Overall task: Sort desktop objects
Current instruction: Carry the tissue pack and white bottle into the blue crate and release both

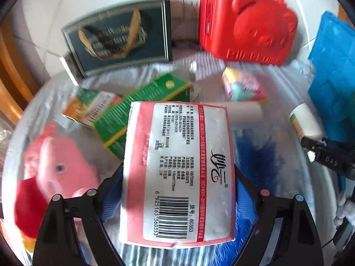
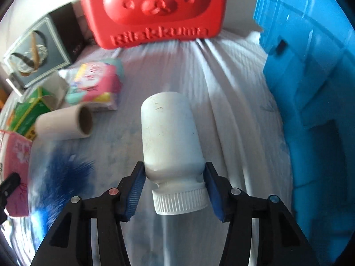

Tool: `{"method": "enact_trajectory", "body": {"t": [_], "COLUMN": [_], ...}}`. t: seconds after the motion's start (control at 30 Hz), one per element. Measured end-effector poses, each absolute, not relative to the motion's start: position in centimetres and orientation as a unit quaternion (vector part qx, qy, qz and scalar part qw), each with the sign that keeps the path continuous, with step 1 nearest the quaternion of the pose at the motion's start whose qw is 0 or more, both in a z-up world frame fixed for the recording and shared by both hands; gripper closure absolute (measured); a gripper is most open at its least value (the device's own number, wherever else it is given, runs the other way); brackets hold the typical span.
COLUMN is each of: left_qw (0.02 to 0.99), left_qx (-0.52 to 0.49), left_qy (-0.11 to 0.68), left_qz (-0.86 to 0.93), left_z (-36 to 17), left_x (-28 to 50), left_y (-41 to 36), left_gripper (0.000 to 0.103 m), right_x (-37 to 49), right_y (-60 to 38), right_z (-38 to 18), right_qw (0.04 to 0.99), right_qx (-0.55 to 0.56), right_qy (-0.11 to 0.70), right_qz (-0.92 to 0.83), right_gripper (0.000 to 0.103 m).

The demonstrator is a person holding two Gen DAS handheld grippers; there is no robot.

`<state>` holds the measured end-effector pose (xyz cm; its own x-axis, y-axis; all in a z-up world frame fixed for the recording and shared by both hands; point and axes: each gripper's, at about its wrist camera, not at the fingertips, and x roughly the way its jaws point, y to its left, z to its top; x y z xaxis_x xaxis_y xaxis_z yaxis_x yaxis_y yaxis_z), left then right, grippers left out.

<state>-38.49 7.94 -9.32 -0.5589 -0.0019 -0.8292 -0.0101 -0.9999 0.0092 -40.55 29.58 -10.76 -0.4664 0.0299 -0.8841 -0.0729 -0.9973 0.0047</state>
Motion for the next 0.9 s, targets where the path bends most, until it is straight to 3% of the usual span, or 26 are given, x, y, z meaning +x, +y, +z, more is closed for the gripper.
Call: {"method": "enact_trajectory", "body": {"t": [0.47, 0.9], "left_qw": [0.005, 0.045], "left_qx": [-0.338, -0.245], "left_qy": [-0.008, 0.009], "left_qz": [0.941, 0.968], "left_z": [4.5, 12.1], "left_x": [-25.1, -17.0], "left_y": [7.6, 13.5], "left_gripper": [0.016, 0.016], "right_x": [-26.7, -15.0], "right_y": [23.2, 26.9], "right_z": [5.9, 16.3], "right_qw": [-0.049, -0.034], "right_qx": [-0.375, -0.235], "right_qy": [-0.017, -0.018], "right_qz": [0.926, 0.971], "right_gripper": [0.05, 0.05]}}
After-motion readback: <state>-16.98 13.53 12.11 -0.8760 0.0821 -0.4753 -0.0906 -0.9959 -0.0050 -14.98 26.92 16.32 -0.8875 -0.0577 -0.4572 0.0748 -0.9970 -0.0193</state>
